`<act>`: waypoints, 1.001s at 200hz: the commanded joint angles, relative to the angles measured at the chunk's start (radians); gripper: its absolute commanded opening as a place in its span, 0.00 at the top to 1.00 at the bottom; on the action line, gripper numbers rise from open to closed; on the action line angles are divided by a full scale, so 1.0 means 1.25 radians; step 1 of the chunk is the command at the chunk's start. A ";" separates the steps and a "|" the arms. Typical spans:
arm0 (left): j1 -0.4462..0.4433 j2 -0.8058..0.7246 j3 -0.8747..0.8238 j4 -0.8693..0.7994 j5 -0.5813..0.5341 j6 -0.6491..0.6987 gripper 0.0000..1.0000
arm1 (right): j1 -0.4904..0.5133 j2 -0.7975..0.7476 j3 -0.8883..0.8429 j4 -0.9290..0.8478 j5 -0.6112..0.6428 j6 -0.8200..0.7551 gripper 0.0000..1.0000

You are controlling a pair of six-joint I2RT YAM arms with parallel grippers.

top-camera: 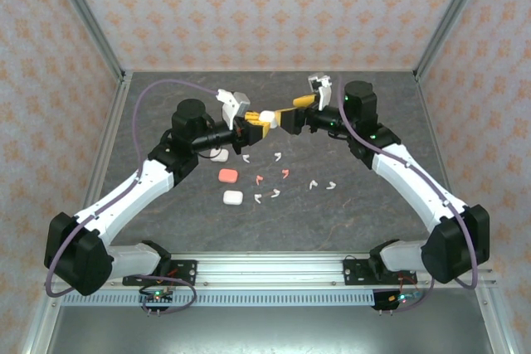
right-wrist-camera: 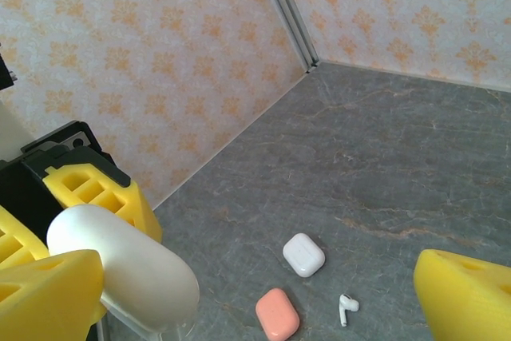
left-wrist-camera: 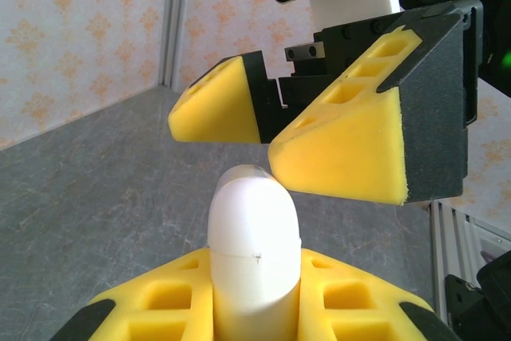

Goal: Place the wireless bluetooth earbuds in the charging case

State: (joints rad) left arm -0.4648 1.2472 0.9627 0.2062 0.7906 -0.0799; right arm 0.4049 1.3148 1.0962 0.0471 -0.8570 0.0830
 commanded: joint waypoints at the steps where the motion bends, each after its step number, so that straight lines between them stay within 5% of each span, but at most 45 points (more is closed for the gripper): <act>1: -0.015 -0.002 0.035 0.046 0.029 0.011 1.00 | 0.002 0.026 0.026 0.027 0.034 0.009 0.01; 96: -0.020 0.004 0.042 0.035 0.014 0.022 1.00 | -0.001 0.086 0.095 -0.012 0.058 0.032 0.01; 143: -0.020 -0.008 0.022 -0.016 -0.021 0.072 1.00 | -0.049 0.018 0.089 0.000 0.053 0.114 0.01; 200: -0.020 -0.081 -0.066 0.005 -0.048 0.116 1.00 | -0.082 -0.065 0.092 -0.334 0.169 0.075 0.07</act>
State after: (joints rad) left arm -0.4847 1.2060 0.9134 0.1829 0.7467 0.0181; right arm 0.2993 1.2713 1.1873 -0.1188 -0.7464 0.2119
